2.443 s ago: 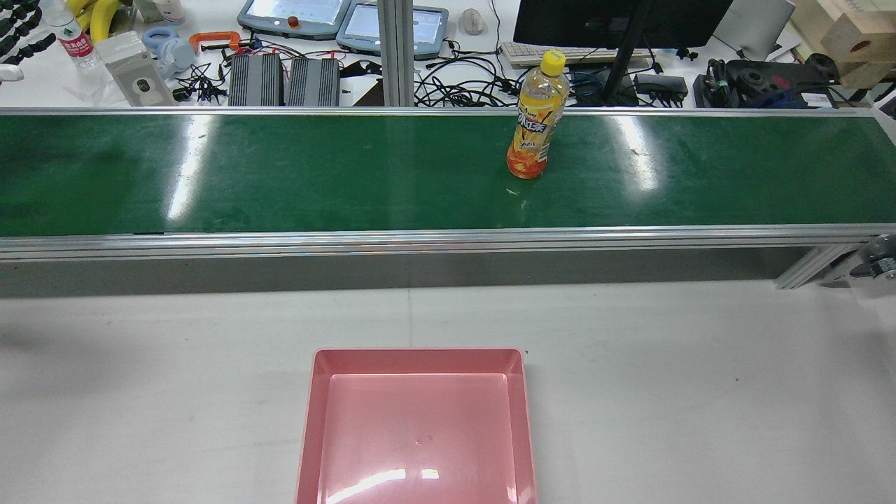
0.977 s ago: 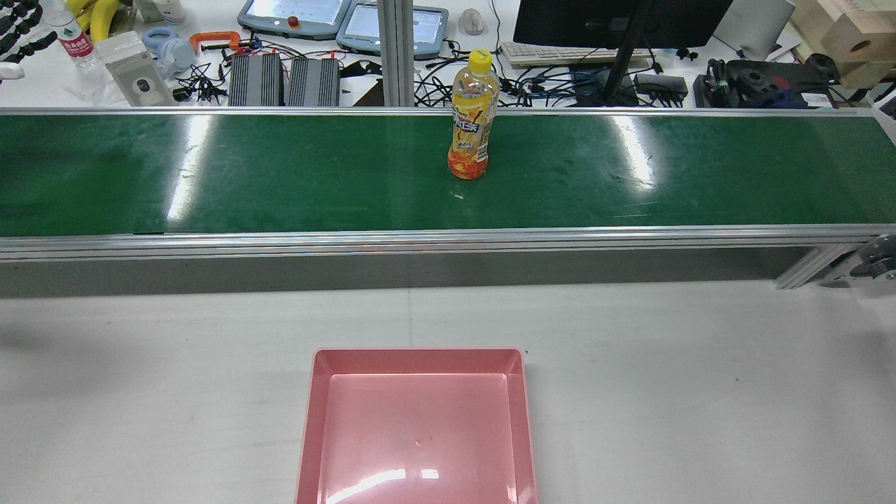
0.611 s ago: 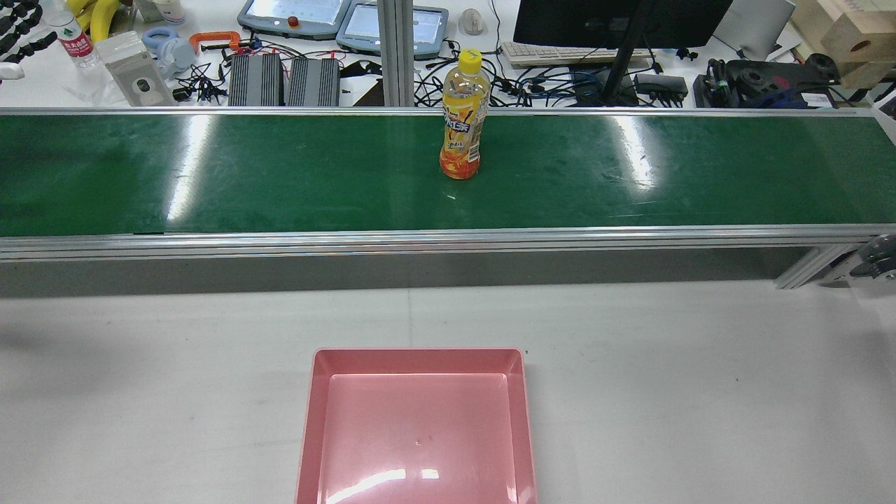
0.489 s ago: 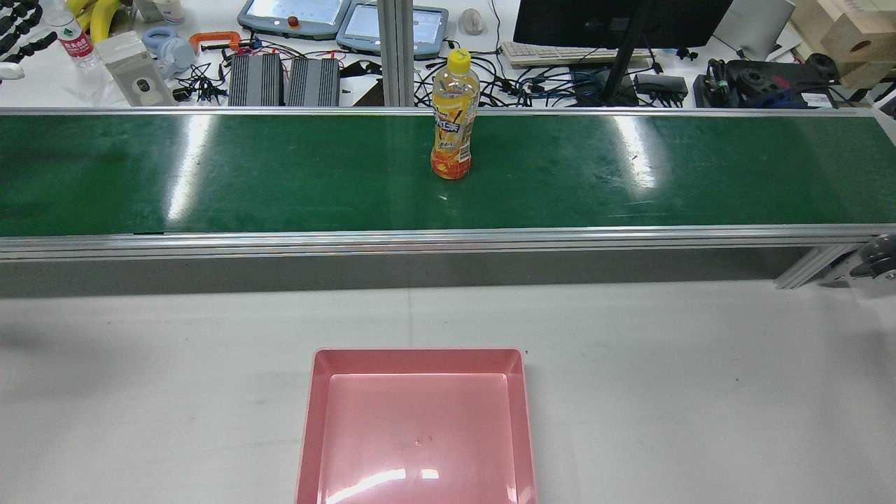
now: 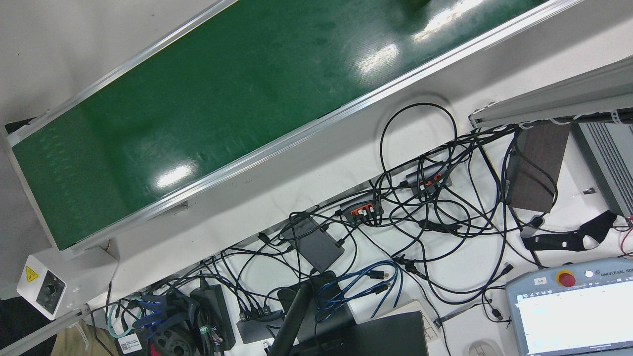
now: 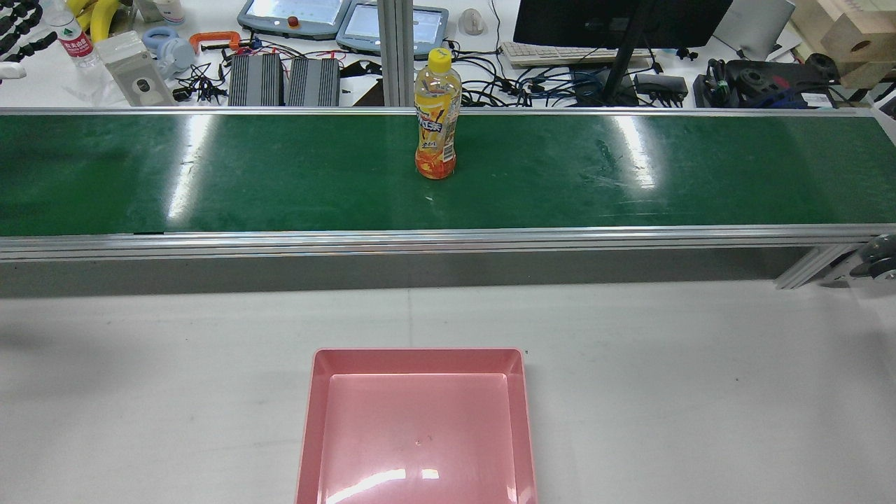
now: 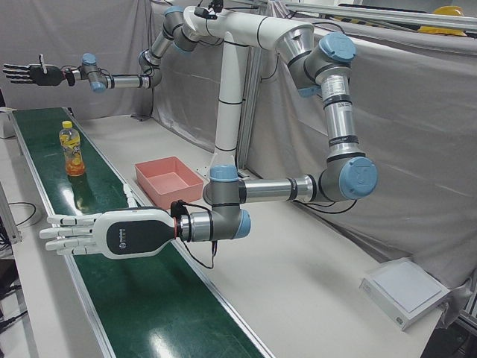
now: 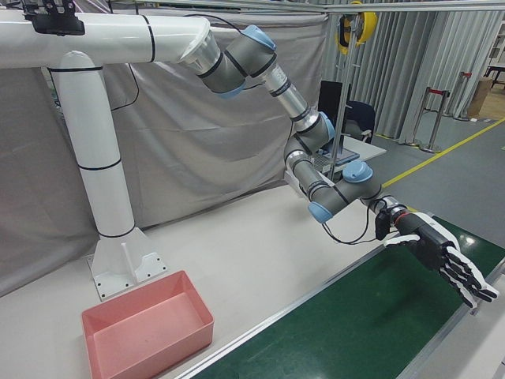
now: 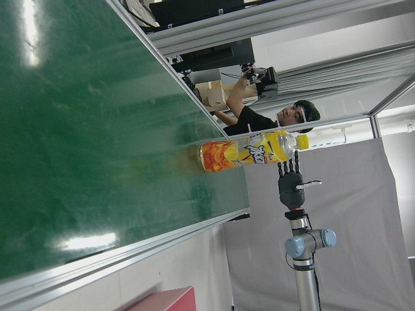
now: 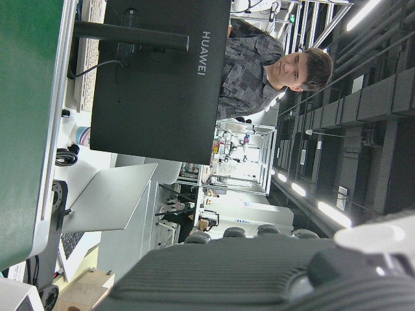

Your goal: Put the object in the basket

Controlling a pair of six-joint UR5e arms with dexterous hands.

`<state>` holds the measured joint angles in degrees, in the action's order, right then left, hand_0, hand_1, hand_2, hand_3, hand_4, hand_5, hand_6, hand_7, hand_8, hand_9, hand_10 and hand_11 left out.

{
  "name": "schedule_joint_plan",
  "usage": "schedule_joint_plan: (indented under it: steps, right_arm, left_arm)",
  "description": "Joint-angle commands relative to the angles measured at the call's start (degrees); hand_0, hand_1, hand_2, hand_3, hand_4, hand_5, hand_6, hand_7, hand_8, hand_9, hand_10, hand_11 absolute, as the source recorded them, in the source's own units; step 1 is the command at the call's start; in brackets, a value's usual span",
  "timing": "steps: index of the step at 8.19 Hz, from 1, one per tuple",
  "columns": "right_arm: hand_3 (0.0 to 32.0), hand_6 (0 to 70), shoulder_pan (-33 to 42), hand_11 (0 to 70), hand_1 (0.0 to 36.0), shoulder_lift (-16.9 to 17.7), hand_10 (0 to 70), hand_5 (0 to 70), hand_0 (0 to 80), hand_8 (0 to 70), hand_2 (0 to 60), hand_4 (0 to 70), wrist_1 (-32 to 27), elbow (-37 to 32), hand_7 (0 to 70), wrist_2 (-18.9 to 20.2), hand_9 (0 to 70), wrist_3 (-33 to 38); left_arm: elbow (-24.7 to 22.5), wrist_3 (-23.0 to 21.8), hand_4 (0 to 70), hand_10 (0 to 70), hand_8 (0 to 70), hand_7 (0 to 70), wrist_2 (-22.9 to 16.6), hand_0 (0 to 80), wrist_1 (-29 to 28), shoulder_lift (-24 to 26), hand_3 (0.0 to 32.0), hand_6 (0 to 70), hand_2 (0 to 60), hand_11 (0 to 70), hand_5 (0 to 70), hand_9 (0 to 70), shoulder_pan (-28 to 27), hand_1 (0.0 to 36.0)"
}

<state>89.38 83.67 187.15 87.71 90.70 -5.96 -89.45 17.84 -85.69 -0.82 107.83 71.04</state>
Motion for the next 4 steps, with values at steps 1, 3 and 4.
schedule_joint_plan:
  steps: [1,3,4]
  right_arm:
    - [0.0,0.0,0.0,0.0,0.0,0.0,0.0,0.0,0.0,0.0,0.0,0.0,0.0,0.0,0.0,0.0,0.0,0.1]
    - [0.0,0.0,0.0,0.0,0.0,0.0,0.0,0.0,0.0,0.0,0.0,0.0,0.1,0.0,0.0,0.0,0.0,0.0]
    - [0.0,0.0,0.0,0.0,0.0,0.0,0.0,0.0,0.0,0.0,0.0,0.0,0.1,0.0,0.0,0.0,0.0,0.0]
  left_arm:
    - [-0.5,-0.1,0.0,5.4,0.0,0.0,0.0,46.6,0.1,0.0,0.0,1.2,5.6,9.4,15.9,0.3,0.1,12.5]
    - [-0.8,-0.1,0.1,5.6,0.0,0.0,0.0,46.5,-0.1,0.1,0.0,1.1,4.2,9.6,15.3,0.3,0.1,11.9]
    - [-1.0,-0.1,0.3,5.3,0.0,0.0,0.0,46.6,0.2,0.2,0.0,1.0,4.0,9.3,15.6,0.4,0.1,11.9]
